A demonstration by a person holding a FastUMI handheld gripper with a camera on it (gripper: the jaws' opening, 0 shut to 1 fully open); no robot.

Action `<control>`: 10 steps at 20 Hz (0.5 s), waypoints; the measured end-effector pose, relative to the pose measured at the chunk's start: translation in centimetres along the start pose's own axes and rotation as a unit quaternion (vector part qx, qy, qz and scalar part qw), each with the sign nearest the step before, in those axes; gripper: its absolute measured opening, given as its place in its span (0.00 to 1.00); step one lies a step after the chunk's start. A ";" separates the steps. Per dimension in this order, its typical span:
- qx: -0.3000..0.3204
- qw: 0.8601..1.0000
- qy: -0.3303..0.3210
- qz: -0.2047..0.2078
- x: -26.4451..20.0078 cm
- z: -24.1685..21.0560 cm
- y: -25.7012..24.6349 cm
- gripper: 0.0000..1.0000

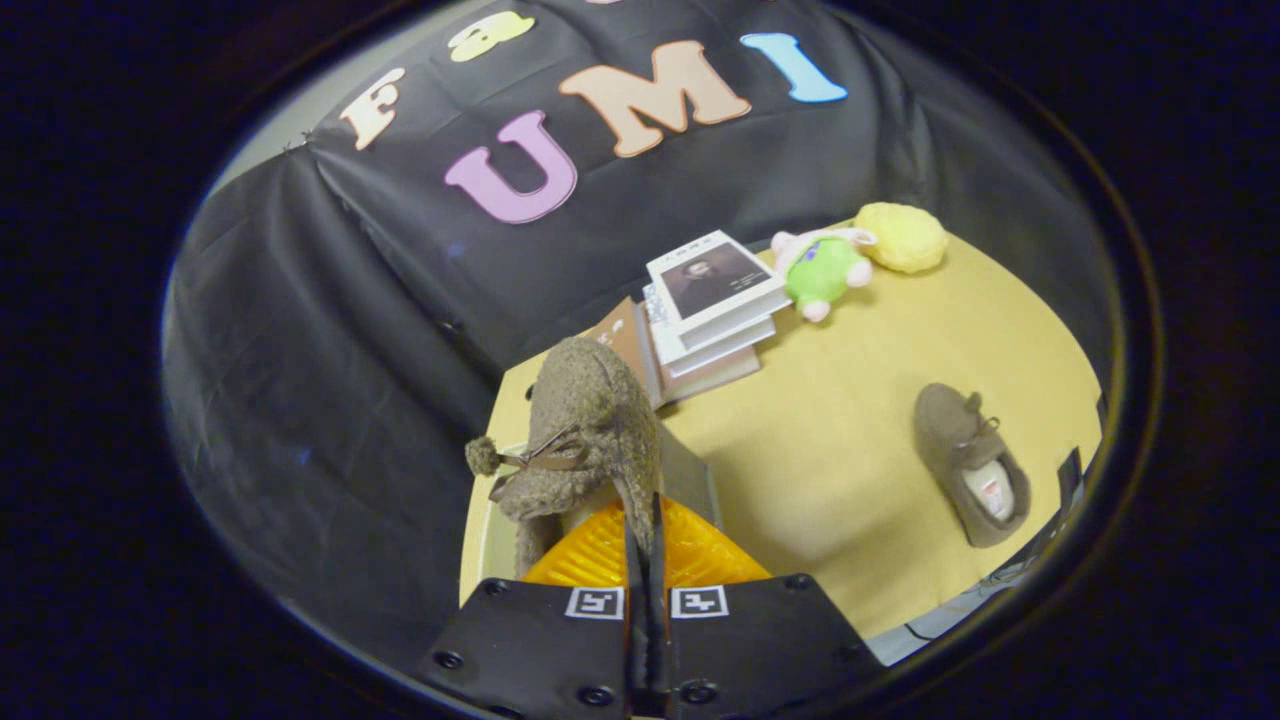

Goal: Open the storage box then place both shoes into the box .Put the left shoe in first, then the right shoe, with the right side of both shoes facing outward in a uniform manner.

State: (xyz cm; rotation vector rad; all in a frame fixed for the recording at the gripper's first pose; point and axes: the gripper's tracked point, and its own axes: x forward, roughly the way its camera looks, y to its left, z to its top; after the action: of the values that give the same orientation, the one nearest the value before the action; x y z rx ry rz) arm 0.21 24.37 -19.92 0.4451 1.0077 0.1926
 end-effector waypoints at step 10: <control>-0.023 0.997 0.076 -0.009 6.1 -7.2 4.2 0.03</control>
State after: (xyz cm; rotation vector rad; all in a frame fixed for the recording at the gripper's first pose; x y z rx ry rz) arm -2.51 32.27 -25.98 0.3837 1.1540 0.2347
